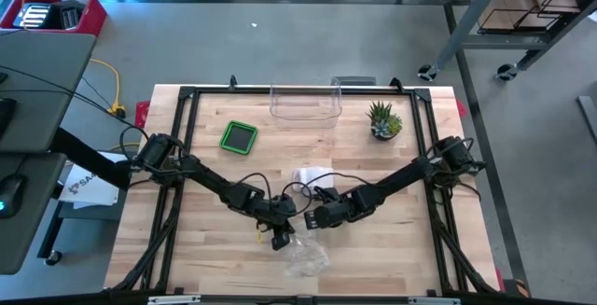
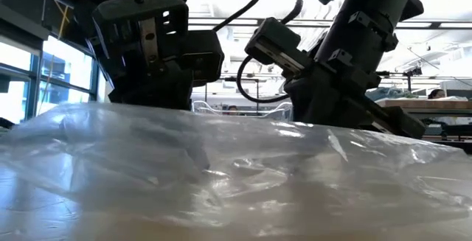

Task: Roll bandage
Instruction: Open the transparent zip bag

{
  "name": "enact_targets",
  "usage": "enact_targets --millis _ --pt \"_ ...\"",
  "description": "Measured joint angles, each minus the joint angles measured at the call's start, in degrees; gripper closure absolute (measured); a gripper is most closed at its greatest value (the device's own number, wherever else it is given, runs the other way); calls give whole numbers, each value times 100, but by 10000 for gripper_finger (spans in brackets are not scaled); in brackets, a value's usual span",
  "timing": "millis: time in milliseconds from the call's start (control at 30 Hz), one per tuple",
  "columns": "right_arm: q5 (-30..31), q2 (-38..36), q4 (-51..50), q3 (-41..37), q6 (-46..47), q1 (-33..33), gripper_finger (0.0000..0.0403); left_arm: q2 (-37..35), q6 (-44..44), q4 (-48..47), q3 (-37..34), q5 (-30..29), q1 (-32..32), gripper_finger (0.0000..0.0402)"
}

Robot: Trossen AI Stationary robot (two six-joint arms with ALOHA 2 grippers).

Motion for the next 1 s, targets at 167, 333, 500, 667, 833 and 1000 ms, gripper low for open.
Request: enact_targets --millis 167,333,500,667,833,1000 --pt "-38 -11 -145 0 46 0 403 -20 -73 -26 -4 502 15 401" --pt "-41 -11 -158 0 53 0 403 -97 -149 -83 -11 476 29 386" --pt "-41 -11 -165 -2 54 0 403 -155 -197 -85 -17 299 124 354" --pt "-41 -11 -165 -4 55 2 403 -201 -201 -84 -17 395 187 322" --pt "-40 -8 -163 -4 76 2 403 -227 -206 3 -17 311 187 294" --pt "-39 -6 -217 -4 207 9 403 -367 -187 83 -9 362 187 273"
